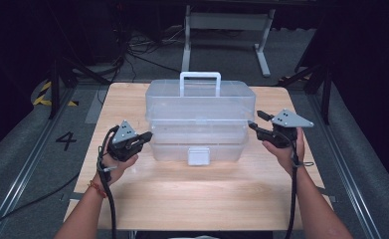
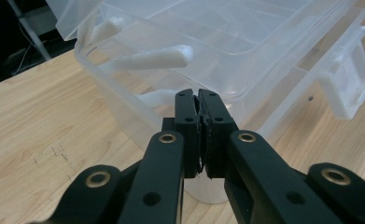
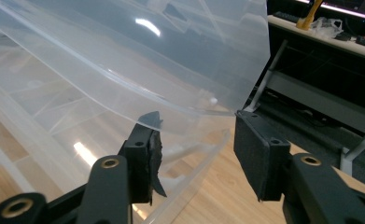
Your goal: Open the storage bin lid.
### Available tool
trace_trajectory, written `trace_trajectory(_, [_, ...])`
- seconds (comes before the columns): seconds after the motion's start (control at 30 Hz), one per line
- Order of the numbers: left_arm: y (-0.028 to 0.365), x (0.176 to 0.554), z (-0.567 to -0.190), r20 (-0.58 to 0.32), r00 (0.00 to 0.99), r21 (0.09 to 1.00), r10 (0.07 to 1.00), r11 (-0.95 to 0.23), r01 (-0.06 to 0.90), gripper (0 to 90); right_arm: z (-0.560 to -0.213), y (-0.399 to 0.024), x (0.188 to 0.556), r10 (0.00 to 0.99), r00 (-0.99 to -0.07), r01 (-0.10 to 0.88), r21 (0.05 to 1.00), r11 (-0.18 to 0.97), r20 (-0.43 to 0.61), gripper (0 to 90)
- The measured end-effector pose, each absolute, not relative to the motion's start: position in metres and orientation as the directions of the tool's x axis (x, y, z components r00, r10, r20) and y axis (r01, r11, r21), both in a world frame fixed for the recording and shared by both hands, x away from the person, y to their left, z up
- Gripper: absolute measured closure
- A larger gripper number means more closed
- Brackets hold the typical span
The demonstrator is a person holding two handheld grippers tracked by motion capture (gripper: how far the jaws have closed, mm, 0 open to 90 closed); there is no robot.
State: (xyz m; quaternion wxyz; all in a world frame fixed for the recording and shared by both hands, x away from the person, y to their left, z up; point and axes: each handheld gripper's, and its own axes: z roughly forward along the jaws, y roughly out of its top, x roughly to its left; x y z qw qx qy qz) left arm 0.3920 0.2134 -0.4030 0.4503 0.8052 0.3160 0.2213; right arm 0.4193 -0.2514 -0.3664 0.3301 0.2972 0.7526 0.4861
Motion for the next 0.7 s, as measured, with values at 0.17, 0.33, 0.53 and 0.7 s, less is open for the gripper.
trace_trajectory(0.17, [0.214,0.393,-0.403,0.069,0.702,0.868,0.708,-0.39,0.308,87.2,-0.359,-0.25,0.424,0.78,-0.59,0.112,0.935,0.337,-0.211,53.6])
trace_trajectory(0.33, [0.215,0.393,-0.404,0.061,0.705,0.87,0.707,-0.384,0.31,87.0,-0.354,-0.246,0.429,0.786,-0.577,0.099,0.936,0.337,-0.222,57.6])
trace_trajectory(0.53, [0.216,0.395,-0.404,0.06,0.703,0.871,0.708,-0.381,0.309,88.0,-0.347,-0.241,0.435,0.789,-0.572,0.09,0.94,0.331,-0.223,65.9])
trace_trajectory(0.7, [0.217,0.396,-0.404,0.054,0.706,0.873,0.706,-0.377,0.31,87.9,-0.341,-0.239,0.439,0.798,-0.552,0.077,0.937,0.34,-0.244,66.9])
